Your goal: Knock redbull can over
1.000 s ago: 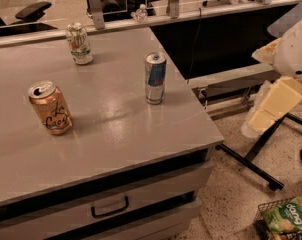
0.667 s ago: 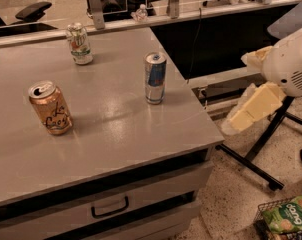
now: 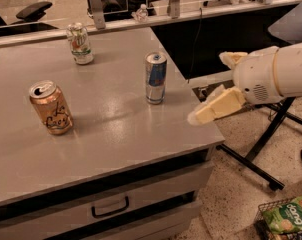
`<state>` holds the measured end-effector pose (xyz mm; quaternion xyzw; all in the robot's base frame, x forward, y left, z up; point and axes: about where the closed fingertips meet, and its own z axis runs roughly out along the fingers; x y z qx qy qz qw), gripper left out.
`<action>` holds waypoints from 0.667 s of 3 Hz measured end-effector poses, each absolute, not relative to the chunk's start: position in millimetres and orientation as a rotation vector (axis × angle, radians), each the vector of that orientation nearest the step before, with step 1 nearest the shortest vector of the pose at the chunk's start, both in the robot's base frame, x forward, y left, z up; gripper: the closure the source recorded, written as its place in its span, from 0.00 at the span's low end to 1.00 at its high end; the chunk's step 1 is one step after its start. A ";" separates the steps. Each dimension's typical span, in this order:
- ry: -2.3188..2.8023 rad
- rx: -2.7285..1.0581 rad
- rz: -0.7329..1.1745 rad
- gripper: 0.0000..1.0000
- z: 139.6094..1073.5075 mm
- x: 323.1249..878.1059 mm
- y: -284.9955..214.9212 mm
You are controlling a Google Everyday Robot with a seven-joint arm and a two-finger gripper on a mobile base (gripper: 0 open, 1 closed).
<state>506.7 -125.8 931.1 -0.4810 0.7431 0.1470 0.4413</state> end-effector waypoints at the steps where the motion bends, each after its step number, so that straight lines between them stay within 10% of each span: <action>1: 1.826 -1.169 0.340 0.00 936.4 514.9 -124.4; 2: 1.826 -1.169 0.340 0.00 936.4 514.9 -124.4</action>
Offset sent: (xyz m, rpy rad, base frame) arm 0.0082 0.0014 0.0052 0.0077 -0.0309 -0.0201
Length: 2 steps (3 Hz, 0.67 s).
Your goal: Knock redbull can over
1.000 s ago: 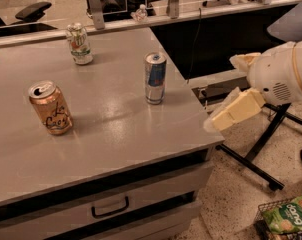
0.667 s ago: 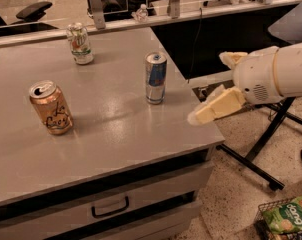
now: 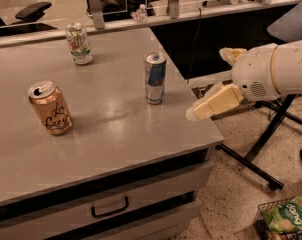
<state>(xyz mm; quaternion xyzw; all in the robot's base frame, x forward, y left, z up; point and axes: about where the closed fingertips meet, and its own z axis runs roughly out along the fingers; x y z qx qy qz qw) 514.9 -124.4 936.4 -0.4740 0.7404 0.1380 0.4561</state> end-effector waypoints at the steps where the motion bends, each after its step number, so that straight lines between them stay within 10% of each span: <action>1: 1.790 -1.143 0.394 0.00 924.2 529.5 -105.9; 2: 1.720 -1.109 0.479 0.00 909.9 548.9 -81.2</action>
Offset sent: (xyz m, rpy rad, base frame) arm 0.0601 0.0706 -0.0468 0.2813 -0.0544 0.0949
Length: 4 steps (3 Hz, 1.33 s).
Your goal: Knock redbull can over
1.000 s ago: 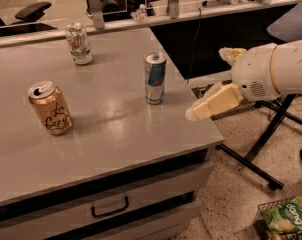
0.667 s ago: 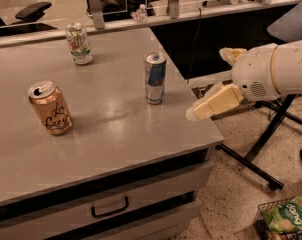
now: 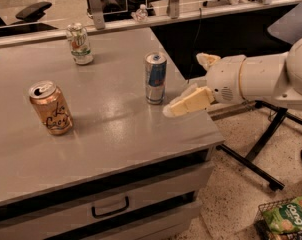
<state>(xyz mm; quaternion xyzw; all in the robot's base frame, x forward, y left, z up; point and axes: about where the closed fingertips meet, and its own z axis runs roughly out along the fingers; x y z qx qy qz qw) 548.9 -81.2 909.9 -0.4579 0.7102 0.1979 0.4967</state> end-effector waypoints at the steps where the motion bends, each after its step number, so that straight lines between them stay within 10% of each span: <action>1: 1.671 -1.084 0.535 0.00 896.5 561.6 -64.8; 3: 1.581 -1.027 0.619 0.00 884.1 584.3 -29.5; 4: 1.538 -1.014 0.656 0.17 884.7 591.6 -14.2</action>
Offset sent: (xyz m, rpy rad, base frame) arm 0.0423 0.0525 -0.0322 0.2013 -0.0519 0.0537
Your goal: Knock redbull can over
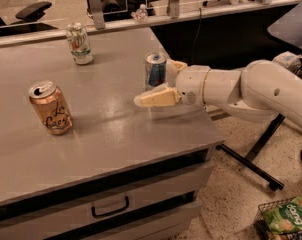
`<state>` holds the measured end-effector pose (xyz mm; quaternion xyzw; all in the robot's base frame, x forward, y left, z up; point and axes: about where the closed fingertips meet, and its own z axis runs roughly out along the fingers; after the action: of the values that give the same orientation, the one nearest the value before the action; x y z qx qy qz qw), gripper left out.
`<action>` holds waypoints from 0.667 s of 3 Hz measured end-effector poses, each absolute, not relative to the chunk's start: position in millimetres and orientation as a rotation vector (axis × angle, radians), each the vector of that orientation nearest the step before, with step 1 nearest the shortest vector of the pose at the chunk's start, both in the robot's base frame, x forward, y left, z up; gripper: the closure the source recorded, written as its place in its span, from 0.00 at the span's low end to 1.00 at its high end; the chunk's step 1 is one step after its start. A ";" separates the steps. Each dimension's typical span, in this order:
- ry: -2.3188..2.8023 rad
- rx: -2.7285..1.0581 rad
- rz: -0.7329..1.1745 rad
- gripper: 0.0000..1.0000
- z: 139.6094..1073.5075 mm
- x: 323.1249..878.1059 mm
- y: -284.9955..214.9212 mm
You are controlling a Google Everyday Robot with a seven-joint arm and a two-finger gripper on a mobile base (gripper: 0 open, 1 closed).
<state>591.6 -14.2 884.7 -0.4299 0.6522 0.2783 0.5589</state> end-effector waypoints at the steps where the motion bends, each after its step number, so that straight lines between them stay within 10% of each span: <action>1: 1.488 -1.007 0.684 0.49 890.9 597.0 -6.7; 2: 1.431 -1.012 0.692 0.71 900.7 598.7 -5.0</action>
Offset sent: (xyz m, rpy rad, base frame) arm 0.0100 0.0055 0.0274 0.0987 -0.1170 0.0610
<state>598.7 -5.0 900.7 -0.4344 0.6143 0.2972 0.5879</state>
